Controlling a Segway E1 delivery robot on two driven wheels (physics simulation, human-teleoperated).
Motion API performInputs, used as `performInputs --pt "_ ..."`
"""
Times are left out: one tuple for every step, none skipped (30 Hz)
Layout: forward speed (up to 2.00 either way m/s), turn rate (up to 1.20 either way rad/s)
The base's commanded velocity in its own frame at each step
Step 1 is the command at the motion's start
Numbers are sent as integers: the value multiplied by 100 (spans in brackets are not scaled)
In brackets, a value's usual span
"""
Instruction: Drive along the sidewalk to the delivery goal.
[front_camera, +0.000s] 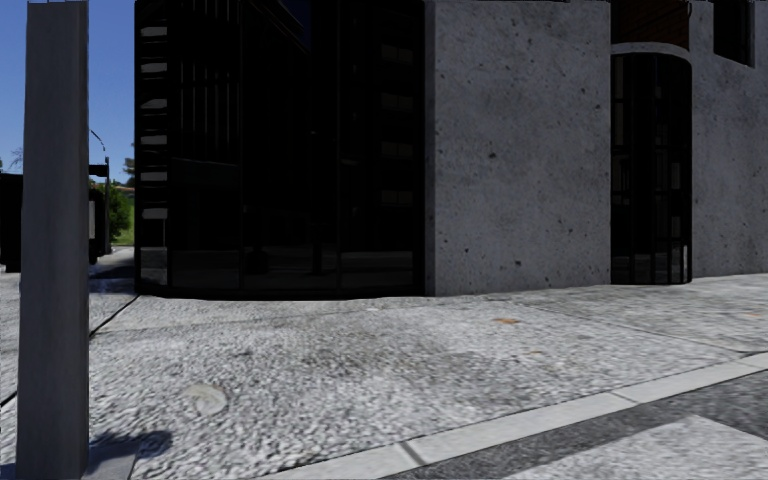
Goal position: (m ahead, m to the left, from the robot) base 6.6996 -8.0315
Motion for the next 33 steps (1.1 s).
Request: performInputs --pt "200 0" --pt "200 0" --pt "200 0" --pt "192 0" --pt "183 0" --pt "183 0" --pt "173 -6" --pt "165 -10" --pt "154 -11" --pt "154 -11" --pt "143 -11" --pt "137 -11" --pt "135 -11" --pt "133 -11" --pt "133 -11" --pt "133 -13" --pt "133 -14" --pt "133 -15" --pt "133 -15" --pt "133 -17" --pt "133 -20" --pt "133 -23" --pt "133 -25" --pt "133 -25" --pt "133 -25" --pt "133 -25" --pt "133 -25" --pt "133 -33" --pt "133 -33" --pt "133 -36" --pt "133 -37" --pt "133 -38" --pt "133 -38"
